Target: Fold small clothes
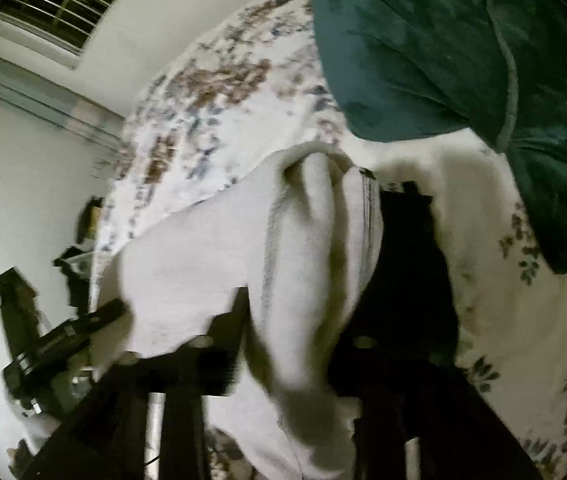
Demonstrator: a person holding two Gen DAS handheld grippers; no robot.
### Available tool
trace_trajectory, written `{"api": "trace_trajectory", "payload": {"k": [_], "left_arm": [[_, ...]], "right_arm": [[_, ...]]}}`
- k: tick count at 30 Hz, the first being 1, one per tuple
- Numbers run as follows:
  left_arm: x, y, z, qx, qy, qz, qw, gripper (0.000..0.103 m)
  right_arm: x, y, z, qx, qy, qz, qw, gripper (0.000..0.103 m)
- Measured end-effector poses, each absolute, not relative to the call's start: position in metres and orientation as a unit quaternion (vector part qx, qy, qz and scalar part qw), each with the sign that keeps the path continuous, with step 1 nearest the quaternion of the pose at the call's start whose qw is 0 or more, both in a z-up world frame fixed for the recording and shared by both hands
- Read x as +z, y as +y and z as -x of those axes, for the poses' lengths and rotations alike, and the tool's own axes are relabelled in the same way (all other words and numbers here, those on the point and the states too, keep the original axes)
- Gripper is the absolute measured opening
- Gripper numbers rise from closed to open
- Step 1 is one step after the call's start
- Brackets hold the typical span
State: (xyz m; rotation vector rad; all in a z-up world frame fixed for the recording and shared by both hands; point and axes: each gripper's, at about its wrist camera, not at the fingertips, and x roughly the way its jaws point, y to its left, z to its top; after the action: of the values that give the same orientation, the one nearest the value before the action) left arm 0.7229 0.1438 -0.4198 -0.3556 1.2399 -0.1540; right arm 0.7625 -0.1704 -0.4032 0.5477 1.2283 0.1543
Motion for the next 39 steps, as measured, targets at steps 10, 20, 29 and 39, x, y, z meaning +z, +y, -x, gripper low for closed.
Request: {"api": "trace_trajectory", "payload": {"k": [10, 20, 29, 39], "left_arm": [[-0.388, 0.12, -0.675, -0.011, 0.523, 0.067, 0.849, 0.103], [-0.334, 0.091, -0.607, 0.011, 0.512, 0.025, 0.858, 0.103], [-0.237, 0.068, -0.511, 0.001, 0.466, 0.008, 0.885, 0.103], [-0.125, 0.055, -0.396, 0.0, 0.414, 0.009, 0.91, 0.103]], "right_arm": [[-0.379, -0.137, -0.721, -0.051, 0.557, -0.017, 0.829, 0.103], [-0.313, -0.124, -0.631, -0.096, 0.517, 0.027, 0.85, 0.103], [-0.195, -0.124, -0.516, -0.118, 0.453, 0.019, 0.883, 0.103], [-0.056, -0.132, -0.38, -0.112, 0.384, 0.01, 0.916, 0.103]]}}
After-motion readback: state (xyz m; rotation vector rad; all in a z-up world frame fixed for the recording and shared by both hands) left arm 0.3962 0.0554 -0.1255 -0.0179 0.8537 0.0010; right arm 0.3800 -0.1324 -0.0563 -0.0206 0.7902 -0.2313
